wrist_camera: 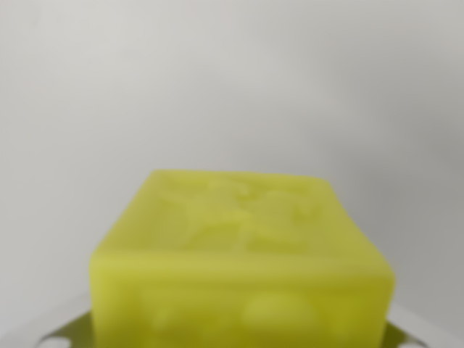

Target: Pick yellow cube

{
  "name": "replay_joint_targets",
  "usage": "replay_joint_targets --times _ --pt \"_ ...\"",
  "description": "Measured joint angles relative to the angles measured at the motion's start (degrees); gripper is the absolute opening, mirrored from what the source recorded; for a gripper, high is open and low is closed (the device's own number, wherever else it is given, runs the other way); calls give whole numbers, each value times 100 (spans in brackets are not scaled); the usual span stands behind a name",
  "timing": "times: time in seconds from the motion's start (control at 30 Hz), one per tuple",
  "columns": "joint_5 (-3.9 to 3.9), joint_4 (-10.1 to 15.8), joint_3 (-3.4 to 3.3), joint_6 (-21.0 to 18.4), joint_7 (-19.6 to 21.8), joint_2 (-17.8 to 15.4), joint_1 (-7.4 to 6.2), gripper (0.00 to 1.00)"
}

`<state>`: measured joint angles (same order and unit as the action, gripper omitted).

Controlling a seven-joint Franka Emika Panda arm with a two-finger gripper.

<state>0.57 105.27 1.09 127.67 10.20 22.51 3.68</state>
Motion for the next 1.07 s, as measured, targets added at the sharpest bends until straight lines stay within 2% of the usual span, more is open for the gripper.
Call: replay_joint_targets --times 0.63,1.07 --pt "-10 -243 0 -568 -7 -323 -1 0" --pt "-11 -260 0 -601 -7 -338 -1 0"
